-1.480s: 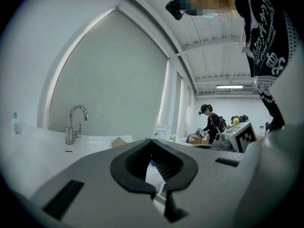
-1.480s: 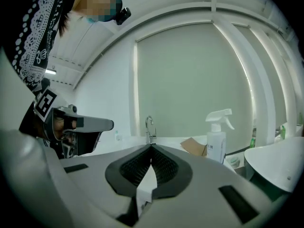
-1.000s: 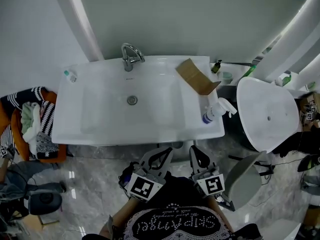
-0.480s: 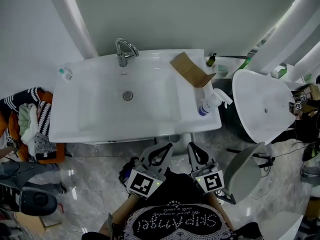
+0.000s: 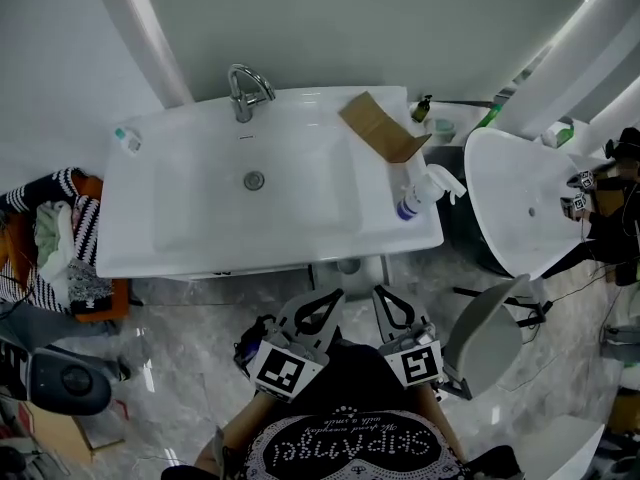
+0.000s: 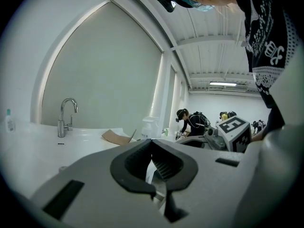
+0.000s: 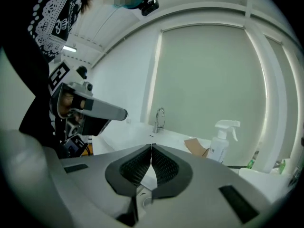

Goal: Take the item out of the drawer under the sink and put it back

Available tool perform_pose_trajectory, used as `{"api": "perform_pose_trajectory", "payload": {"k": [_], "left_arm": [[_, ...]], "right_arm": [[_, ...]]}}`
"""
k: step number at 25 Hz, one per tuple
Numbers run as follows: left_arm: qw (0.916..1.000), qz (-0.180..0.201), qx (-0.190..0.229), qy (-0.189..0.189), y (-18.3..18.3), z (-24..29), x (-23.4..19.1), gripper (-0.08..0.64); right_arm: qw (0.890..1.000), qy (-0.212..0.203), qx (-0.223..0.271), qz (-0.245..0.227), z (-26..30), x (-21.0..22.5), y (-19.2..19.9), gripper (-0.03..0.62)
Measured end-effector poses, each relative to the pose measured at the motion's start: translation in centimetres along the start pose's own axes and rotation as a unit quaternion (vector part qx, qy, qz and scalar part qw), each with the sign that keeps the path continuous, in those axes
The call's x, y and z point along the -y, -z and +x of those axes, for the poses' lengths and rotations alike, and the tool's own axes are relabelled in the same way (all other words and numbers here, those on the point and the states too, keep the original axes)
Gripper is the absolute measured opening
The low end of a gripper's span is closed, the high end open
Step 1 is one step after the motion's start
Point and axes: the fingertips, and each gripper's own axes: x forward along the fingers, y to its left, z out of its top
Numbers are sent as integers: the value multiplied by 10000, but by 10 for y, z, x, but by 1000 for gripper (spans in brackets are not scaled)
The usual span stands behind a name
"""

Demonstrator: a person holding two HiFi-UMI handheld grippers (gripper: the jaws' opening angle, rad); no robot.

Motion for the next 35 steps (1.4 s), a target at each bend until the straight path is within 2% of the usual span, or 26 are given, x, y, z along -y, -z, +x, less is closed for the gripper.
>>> {"api": "perform_pose_trajectory", "payload": {"k": [5, 8, 13, 16, 19, 24, 31, 35], "left_arm": [[9990, -390, -60, -207, 4, -11, -6, 5], [9982, -467, -123, -359, 6, -14, -18, 5], [9952, -569, -366, -702, 23, -17, -40, 5], [9930, -712, -374, -868, 31, -15, -49, 5], [9901, -939, -409, -961, 43, -12, -53, 5], [9857, -1303, -619, -874, 67, -3, -40, 5], [9828, -1536, -708, -745, 86, 11, -38, 5], [9793, -1698, -738, -819, 94, 16, -38, 5]], "right_arm": [[9959, -222, -751, -460, 2, -3, 31, 20], [9915, -315, -1071, -669, 10, 1, 51, 20], [9790, -494, -1750, -926, 25, 3, 91, 21], [9709, -632, -1927, -1275, 37, 5, 112, 21], [9594, -975, -2168, -1518, 49, -4, 133, 21], [9387, -1523, -2596, -1682, 58, -19, 180, 23], [9217, -1871, -2956, -1678, 80, -25, 227, 25], [9028, -2119, -3220, -1909, 87, -26, 258, 60]]}}
